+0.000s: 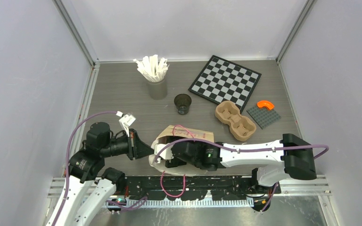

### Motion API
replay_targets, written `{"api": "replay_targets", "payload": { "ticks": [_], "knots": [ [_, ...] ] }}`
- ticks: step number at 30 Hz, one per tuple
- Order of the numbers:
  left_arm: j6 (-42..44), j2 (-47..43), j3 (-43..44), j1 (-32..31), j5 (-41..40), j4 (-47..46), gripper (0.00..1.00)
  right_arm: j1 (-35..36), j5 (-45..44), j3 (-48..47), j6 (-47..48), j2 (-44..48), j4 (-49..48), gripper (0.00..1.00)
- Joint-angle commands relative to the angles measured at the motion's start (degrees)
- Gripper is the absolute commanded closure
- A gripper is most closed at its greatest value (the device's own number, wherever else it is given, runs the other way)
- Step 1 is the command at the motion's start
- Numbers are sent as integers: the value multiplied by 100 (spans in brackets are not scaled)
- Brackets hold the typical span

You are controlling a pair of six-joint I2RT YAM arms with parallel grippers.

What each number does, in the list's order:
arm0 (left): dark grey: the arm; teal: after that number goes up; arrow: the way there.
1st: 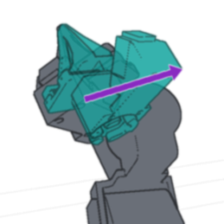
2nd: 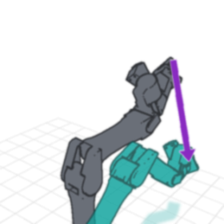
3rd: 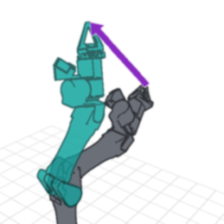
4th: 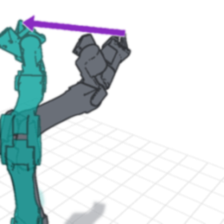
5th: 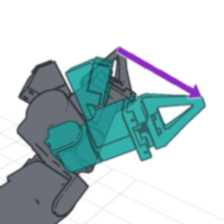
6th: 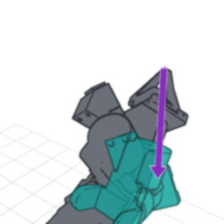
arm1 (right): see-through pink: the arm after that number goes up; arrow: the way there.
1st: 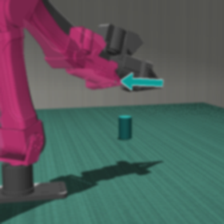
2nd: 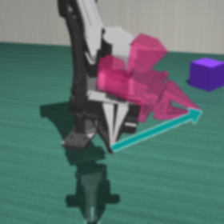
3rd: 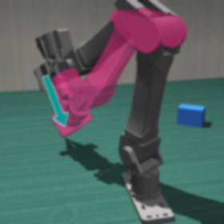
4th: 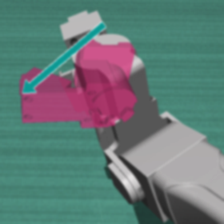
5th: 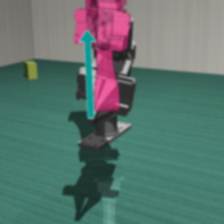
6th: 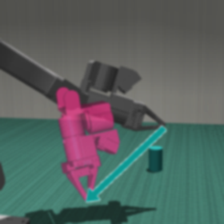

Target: Pack the takeout coffee

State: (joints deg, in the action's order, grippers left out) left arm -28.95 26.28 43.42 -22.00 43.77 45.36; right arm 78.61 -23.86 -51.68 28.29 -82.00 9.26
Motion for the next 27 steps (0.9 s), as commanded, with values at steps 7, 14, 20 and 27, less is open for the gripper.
{"api": "replay_targets", "payload": {
  "ticks": [7,14,20,27],
  "knots": [
    [-220,34,123,-68,446,-239,100,-130,-244,-315,-75,173,437,8],
    [-270,36,129,-68,414,-252,100,-127,-202,-408,-92,259,501,7],
    [-300,35,140,-68,356,-251,100,-127,-181,-444,-182,334,617,7],
    [-326,42,156,-68,325,-247,100,-127,-175,-466,-278,443,743,7]
  ]
}}
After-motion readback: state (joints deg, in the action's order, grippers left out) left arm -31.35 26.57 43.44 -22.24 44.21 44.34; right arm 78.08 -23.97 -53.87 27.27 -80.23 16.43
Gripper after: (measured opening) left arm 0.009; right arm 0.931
